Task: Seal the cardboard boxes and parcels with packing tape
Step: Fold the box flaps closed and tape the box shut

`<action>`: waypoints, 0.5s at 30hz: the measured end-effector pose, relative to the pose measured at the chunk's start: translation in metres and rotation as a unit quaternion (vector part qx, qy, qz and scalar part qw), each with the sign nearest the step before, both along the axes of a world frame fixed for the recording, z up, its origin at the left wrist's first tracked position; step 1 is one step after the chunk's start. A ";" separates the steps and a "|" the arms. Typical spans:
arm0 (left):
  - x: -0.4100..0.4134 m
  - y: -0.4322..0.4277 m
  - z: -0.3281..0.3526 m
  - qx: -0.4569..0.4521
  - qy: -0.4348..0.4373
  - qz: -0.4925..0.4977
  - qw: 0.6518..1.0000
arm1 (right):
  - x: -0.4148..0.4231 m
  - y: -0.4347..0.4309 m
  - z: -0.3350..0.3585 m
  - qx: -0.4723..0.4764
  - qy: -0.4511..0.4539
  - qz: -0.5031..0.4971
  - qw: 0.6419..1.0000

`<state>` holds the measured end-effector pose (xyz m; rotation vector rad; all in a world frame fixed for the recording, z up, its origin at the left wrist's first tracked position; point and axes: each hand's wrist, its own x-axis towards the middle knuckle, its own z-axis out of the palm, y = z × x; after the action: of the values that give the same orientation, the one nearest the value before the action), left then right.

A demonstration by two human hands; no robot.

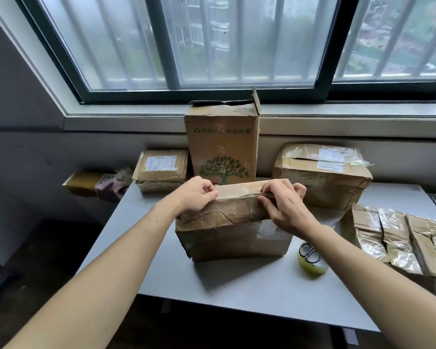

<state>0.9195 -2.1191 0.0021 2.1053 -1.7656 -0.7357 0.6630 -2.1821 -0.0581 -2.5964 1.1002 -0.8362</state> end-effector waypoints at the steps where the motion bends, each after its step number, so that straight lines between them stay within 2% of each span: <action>1: 0.001 0.000 0.001 0.007 -0.002 0.000 1.000 | 0.001 0.002 0.000 0.000 -0.003 0.003 1.000; 9: 0.020 0.006 0.004 0.036 -0.006 -0.018 0.999 | -0.005 0.005 -0.001 0.015 -0.008 -0.005 1.000; 15: 0.020 0.014 0.005 0.089 0.004 -0.083 0.993 | 0.001 -0.012 0.006 -0.048 0.057 -0.068 0.995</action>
<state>0.9392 -2.1054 0.0070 2.0766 -1.9543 -0.9787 0.6636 -2.1937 -0.0526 -2.7019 1.3111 -0.7953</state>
